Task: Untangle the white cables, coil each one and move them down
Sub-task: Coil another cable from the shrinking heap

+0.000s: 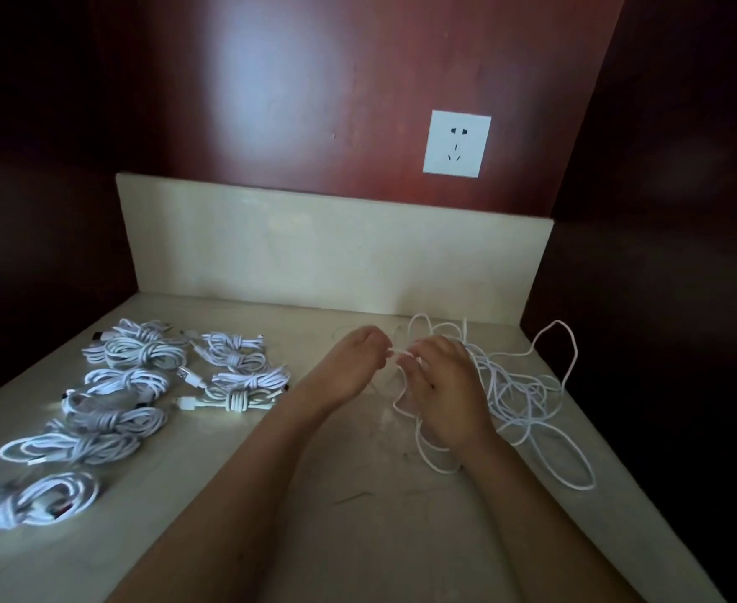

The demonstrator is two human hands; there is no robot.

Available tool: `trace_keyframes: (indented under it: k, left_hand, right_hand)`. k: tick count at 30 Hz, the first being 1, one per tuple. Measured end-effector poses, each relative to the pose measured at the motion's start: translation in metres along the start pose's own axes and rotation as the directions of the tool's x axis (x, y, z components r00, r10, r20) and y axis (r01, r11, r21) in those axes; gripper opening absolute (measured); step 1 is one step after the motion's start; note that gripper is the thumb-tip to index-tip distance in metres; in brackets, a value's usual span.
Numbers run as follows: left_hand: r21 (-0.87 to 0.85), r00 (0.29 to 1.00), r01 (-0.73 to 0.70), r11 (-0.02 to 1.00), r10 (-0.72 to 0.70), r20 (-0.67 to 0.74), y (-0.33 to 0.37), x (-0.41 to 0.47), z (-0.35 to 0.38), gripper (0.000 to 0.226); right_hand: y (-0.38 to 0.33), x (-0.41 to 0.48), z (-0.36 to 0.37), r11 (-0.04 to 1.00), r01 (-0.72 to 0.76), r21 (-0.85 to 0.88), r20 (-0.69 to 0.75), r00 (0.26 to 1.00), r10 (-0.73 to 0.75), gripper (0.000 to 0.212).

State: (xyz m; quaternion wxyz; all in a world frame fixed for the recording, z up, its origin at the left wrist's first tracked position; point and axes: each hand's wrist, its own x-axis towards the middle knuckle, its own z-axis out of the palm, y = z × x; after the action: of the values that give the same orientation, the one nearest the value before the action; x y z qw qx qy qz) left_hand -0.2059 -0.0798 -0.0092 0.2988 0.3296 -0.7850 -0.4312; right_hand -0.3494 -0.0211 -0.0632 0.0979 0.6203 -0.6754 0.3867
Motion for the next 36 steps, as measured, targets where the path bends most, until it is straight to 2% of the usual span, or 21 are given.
trace_keyframes:
  k: [2,5,8,9,11,12,13,15,17,19,22,25,28,30,34,36]
  left_hand:
    - [-0.071,0.997,-0.079,0.994,0.078,-0.006,0.007,-0.005,-0.007,0.034]
    - [-0.178,0.980,-0.200,0.963,0.196,-0.039,0.009,-0.008,-0.011,0.033]
    - [-0.353,0.978,-0.203,0.913,0.170,-0.123,0.007,-0.004,-0.013,0.041]
    - [-0.446,0.985,-0.165,0.880,0.123,-0.122,0.008,-0.003,-0.014,0.042]
    - [-0.677,0.994,-0.103,0.729,0.062,-0.086,0.010,-0.001,-0.019,0.033]
    - [-0.745,0.995,-0.099,0.659,0.060,-0.078,0.010,0.000,-0.022,0.028]
    - [-0.762,0.994,-0.107,0.638,0.066,-0.084,0.010,0.001,-0.024,0.027]
    - [-0.755,0.993,-0.120,0.644,0.068,-0.099,0.007,0.001,-0.026,0.024]
    - [-0.767,0.994,-0.103,0.633,0.045,-0.096,0.004,0.002,-0.025,0.025]
    - [-0.766,0.996,-0.072,0.639,0.006,-0.088,0.002,0.003,-0.027,0.026]
    - [-0.620,0.993,0.059,0.782,-0.109,-0.042,-0.004,0.003,-0.026,0.026]
    - [-0.459,0.982,0.186,0.869,-0.183,0.051,-0.008,0.000,-0.023,0.025]
    - [-0.352,0.975,0.219,0.910,-0.195,0.103,-0.012,-0.001,-0.026,0.028]
    - [-0.247,0.971,0.227,0.942,-0.201,0.127,-0.013,-0.001,-0.028,0.030]
    - [-0.115,0.932,0.252,0.961,-0.209,0.297,-0.008,-0.007,-0.027,0.024]
    - [-0.170,0.902,0.287,0.943,-0.206,0.380,-0.004,-0.008,-0.025,0.036]
  right_hand:
    - [-0.007,0.004,-0.003,0.989,0.021,0.148,-0.075,0.997,-0.010,0.028]
    - [-0.029,0.007,-0.008,0.910,-0.038,0.414,-0.111,0.990,0.092,0.025]
    - [-0.045,0.009,-0.011,0.770,-0.089,0.632,-0.081,0.980,0.179,0.023]
    - [-0.046,0.008,-0.010,0.734,-0.116,0.670,-0.049,0.979,0.200,0.024]
    - [-0.044,0.003,-0.003,0.714,-0.190,0.674,0.073,0.979,0.192,0.026]
    - [-0.041,0.000,0.002,0.755,-0.218,0.619,0.145,0.976,0.163,0.027]
    - [-0.040,-0.003,0.007,0.823,-0.226,0.520,0.209,0.969,0.134,0.028]
    - [-0.038,-0.004,0.011,0.936,-0.193,0.295,0.275,0.955,0.110,0.028]
    - [-0.035,0.000,0.009,0.981,-0.166,0.105,0.251,0.959,0.135,0.032]
    - [-0.024,0.005,0.005,0.983,-0.180,-0.037,0.194,0.964,0.184,0.035]
    - [0.005,0.008,-0.002,0.937,-0.292,-0.193,0.102,0.944,0.315,0.036]
    - [0.016,0.005,-0.003,0.944,-0.294,-0.152,0.064,0.950,0.306,0.029]
    - [0.007,0.002,-0.001,0.984,-0.168,0.058,0.033,0.985,0.167,0.021]
    - [-0.001,0.003,-0.001,0.981,-0.109,0.158,-0.013,0.994,0.113,0.029]
    - [-0.007,0.005,0.000,0.989,-0.075,0.124,-0.097,0.991,0.087,0.046]
    - [-0.008,0.004,0.003,0.992,-0.045,0.116,-0.093,0.994,0.056,0.043]
